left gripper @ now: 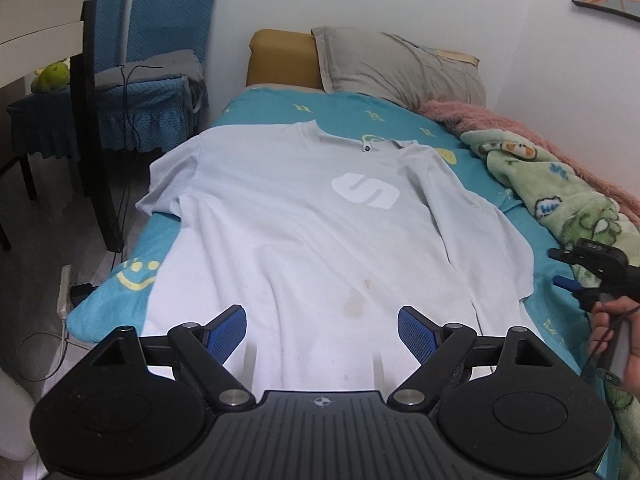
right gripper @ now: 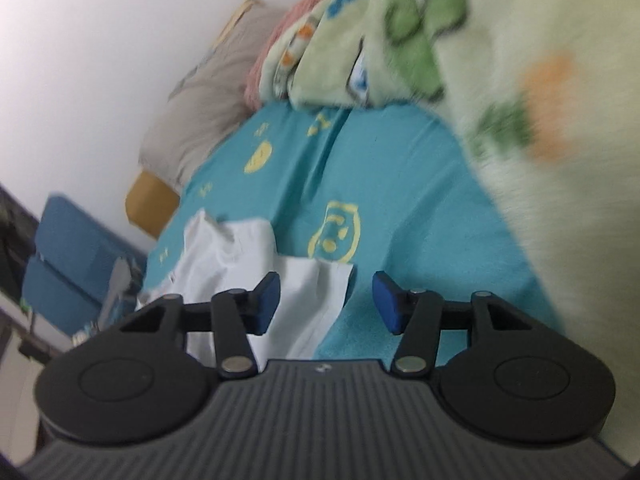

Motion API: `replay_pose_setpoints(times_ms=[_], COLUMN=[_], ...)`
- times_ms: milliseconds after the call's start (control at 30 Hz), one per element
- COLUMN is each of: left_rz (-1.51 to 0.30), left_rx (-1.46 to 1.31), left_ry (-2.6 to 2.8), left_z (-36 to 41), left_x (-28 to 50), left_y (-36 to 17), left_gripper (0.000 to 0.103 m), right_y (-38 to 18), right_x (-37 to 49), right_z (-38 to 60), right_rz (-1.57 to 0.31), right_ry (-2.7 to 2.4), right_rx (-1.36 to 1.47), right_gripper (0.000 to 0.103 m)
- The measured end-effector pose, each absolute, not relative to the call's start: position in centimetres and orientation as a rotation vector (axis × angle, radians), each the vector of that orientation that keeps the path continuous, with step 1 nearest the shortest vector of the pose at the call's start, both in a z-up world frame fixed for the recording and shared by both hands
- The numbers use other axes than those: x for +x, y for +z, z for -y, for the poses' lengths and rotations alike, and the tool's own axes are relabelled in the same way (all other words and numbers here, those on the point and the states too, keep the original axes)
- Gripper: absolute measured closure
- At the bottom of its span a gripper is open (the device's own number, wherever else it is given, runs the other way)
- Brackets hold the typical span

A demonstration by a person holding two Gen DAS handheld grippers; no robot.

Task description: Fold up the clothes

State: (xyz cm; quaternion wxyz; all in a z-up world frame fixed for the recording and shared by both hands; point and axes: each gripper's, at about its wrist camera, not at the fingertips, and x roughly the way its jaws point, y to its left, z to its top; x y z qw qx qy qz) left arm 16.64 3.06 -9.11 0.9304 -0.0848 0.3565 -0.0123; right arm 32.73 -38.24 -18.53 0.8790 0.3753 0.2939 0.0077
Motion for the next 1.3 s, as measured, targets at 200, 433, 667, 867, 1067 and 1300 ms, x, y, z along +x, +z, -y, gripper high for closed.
replay_pose_setpoints(times_ms=[200, 433, 667, 867, 1067, 1300], left_rz=[-0.73, -0.724, -0.729, -0.731, -0.726, -0.729], left_rx=[-0.149, -0.14, -0.163, -0.175, -0.182, -0.203], left_ry=[-0.073, -0.112, -0.13, -0.118, -0.115, -0.119], left_z=[-1.7, -1.0, -1.1, -1.3, -1.2, -1.3], left_x=[17.8, 18.2, 18.4, 18.5, 18.4, 18.3], left_y=[-9.8, -10.1, -10.3, -10.4, -10.1, -9.9], left_gripper=[0.018, 0.018, 0.018, 0.018, 0.018, 0.018], right_y=[-20.6, -19.7, -20.4, -20.9, -19.5, -12.9], right_x=[36.3, 37.2, 37.3, 38.4, 38.6, 41.0], right_z=[37.4, 38.0, 40.0, 37.9, 36.4, 36.3], right_rz=[-0.655, -0.565, -0.543, -0.642, -0.665, -0.593], right_ry=[0.035, 0.048, 0.051, 0.096, 0.131, 0.081], right_rx=[0.72, 0.664, 0.782, 0.713, 0.669, 0.441], right_gripper=[0.049, 0.049, 0.052, 0.06, 0.097, 0.098])
